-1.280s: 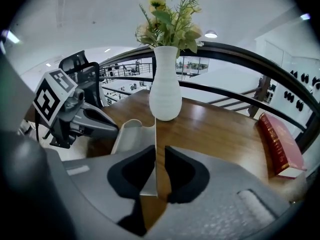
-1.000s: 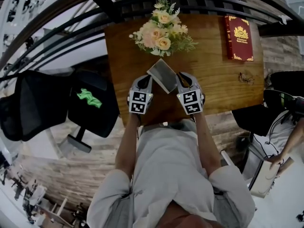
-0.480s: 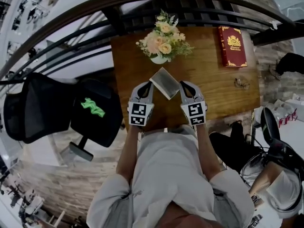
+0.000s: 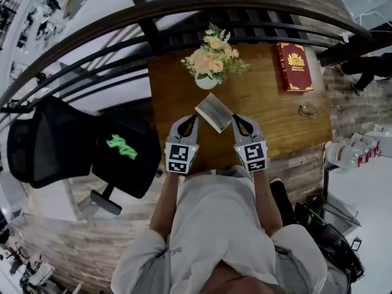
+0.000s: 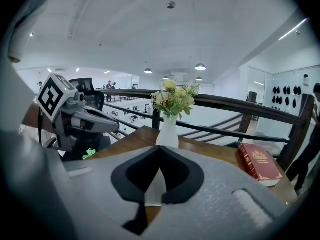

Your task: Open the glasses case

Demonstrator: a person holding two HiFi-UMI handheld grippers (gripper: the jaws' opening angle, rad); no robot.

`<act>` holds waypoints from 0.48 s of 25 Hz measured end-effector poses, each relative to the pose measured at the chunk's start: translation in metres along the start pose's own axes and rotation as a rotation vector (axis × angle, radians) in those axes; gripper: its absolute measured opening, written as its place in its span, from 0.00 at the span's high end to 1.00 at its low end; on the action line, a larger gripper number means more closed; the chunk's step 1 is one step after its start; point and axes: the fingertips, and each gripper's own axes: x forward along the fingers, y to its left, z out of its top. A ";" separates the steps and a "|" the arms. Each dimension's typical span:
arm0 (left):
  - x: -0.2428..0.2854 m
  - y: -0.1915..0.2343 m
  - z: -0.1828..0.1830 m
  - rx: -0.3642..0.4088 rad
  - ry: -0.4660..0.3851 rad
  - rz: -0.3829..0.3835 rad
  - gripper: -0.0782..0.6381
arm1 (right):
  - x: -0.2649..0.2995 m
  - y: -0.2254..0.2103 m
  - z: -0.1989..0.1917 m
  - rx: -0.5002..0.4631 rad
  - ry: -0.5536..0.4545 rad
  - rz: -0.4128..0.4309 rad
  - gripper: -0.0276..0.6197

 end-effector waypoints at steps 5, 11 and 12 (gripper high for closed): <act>-0.003 -0.002 0.002 -0.002 -0.012 -0.011 0.86 | -0.003 0.003 0.002 -0.010 0.006 -0.006 0.95; -0.004 0.000 0.002 -0.004 -0.019 -0.017 0.86 | -0.002 0.004 0.005 -0.021 0.003 -0.016 0.95; -0.004 0.001 0.002 -0.005 -0.019 -0.018 0.86 | -0.002 0.004 0.005 -0.020 0.005 -0.016 0.95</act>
